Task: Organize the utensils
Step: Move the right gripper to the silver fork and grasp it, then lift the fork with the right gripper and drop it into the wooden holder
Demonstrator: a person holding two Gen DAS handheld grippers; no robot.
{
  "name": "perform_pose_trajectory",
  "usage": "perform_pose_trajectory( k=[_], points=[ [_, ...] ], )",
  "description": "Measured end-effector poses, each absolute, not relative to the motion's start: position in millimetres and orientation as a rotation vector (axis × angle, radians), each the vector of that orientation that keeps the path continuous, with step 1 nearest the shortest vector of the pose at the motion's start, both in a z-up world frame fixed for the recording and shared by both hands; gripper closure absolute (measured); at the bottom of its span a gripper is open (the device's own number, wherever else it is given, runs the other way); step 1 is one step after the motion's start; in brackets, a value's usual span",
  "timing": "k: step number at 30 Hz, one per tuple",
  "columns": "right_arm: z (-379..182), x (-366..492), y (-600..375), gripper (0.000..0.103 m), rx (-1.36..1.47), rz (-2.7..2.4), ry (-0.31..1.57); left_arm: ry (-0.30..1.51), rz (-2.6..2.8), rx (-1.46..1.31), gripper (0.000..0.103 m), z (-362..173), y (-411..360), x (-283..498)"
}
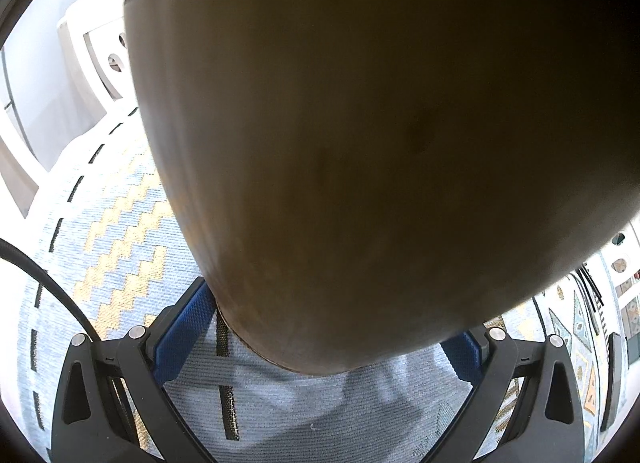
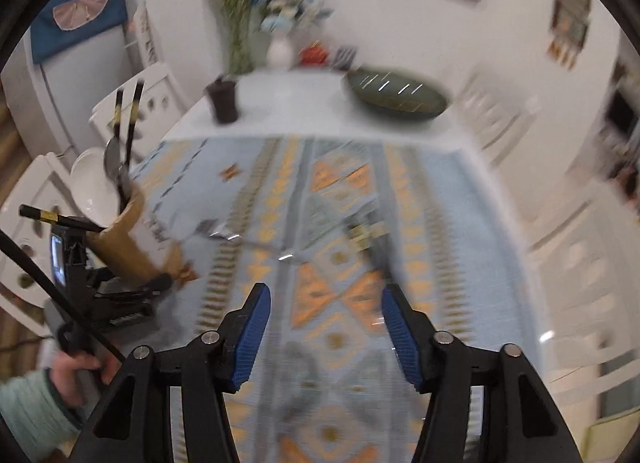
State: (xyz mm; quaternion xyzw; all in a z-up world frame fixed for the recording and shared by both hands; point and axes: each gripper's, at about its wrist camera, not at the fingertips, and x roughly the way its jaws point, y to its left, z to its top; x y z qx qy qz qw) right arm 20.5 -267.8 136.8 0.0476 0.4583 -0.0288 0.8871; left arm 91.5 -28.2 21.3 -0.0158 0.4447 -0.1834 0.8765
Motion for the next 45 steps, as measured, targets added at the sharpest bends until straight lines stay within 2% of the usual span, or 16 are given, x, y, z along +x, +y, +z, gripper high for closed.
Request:
perform_pose_trajectory(
  k=[5,17,21,22,23,29,32,36,45],
  points=[
    [91,79,-245,0.056,0.079,0.028,1.054,0.925,-0.393,-0.055,0.002,24,-24,92],
    [26,166,-210,0.058,-0.087,0.258,1.137,0.925,-0.398,-0.067,0.002,28,-21,93],
    [15,173,-203,0.072,-0.130,0.296,1.118,0.927,-0.396,-0.059,0.001,28,-23,95],
    [17,172,-206,0.082,-0.116,0.291,1.123,0.927,-0.396,-0.061,0.001,28,-23,95],
    [17,172,-210,0.087,-0.093,0.285,1.131,0.927,-0.396,-0.060,0.001,29,-24,96],
    [18,134,-253,0.098,0.192,0.223,1.230,0.927,-0.398,-0.064,0.001,29,-23,96],
    [17,92,-271,0.098,0.327,0.173,1.284,0.926,-0.401,-0.070,0.001,28,-23,94],
    [17,60,-272,0.098,0.350,0.162,1.298,0.926,-0.400,-0.067,0.001,30,-22,92],
    [15,105,-260,0.092,0.307,0.169,1.375,0.928,-0.400,-0.066,0.001,30,-20,93]
  ],
)
